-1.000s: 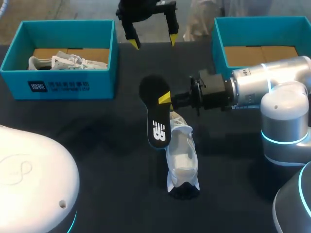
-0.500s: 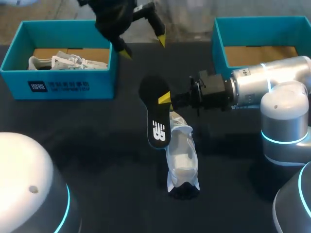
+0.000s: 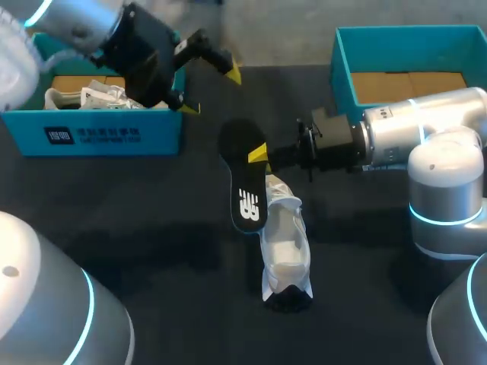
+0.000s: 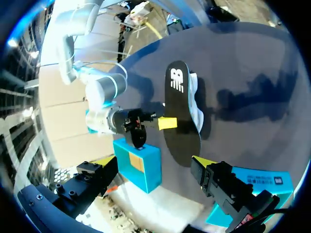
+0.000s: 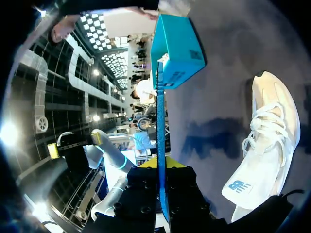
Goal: Take the shoe out of the shoebox, open the shoe tongue, remove and reinsert the insole, then place the shoe into the shoebox
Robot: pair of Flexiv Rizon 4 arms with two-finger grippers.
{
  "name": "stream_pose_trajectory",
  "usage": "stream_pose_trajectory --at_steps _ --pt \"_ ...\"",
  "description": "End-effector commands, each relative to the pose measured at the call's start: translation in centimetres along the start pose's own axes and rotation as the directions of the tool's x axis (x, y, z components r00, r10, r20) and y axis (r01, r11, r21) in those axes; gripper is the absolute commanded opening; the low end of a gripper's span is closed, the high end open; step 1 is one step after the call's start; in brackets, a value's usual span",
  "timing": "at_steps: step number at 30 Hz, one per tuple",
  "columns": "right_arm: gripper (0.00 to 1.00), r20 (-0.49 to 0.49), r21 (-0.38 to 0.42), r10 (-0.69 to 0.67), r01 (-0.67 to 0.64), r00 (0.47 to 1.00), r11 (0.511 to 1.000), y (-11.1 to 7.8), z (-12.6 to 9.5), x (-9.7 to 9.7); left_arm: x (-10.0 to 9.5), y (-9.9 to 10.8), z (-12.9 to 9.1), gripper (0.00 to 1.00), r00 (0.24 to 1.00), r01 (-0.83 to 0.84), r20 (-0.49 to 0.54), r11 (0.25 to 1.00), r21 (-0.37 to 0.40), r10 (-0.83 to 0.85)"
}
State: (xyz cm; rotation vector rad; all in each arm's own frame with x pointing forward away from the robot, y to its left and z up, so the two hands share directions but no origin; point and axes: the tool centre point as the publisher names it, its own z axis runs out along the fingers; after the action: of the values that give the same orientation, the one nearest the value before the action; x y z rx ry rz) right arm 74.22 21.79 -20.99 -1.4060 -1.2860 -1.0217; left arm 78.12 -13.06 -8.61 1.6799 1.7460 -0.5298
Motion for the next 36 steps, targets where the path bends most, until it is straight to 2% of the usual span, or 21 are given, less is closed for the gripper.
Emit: stream_pose_trajectory --at_steps 1,13,18,25,31,36 --pt "0.0 0.003 -0.002 0.001 -0.001 1.0 1.0 0.0 0.2 0.1 1.6 -0.8 -0.3 1.0 0.926 0.037 0.375 0.981 -0.192 0.038" --pt "0.0 0.003 -0.002 0.001 -0.001 1.0 1.0 0.0 0.2 0.1 2.5 -1.2 0.2 1.0 0.87 0.033 0.489 0.982 -0.188 0.064" --pt "0.0 0.003 -0.002 0.001 -0.001 1.0 1.0 0.0 0.2 0.1 3.3 -2.1 0.4 1.0 0.844 0.039 0.532 0.983 -0.181 0.064" --pt "0.0 0.003 -0.002 0.001 -0.001 1.0 1.0 0.0 0.2 0.1 5.3 -3.0 0.6 1.0 0.823 0.068 0.567 0.984 -0.164 0.038" --pt "0.0 0.003 -0.002 0.001 -0.001 1.0 1.0 0.0 0.2 0.1 7.4 -3.0 -0.1 1.0 0.82 0.109 0.572 0.978 -0.179 0.013" --pt "0.0 0.003 -0.002 0.001 -0.001 1.0 1.0 0.0 0.2 0.1 8.3 -3.0 -0.5 1.0 0.822 0.128 0.57 0.973 -0.192 0.004"
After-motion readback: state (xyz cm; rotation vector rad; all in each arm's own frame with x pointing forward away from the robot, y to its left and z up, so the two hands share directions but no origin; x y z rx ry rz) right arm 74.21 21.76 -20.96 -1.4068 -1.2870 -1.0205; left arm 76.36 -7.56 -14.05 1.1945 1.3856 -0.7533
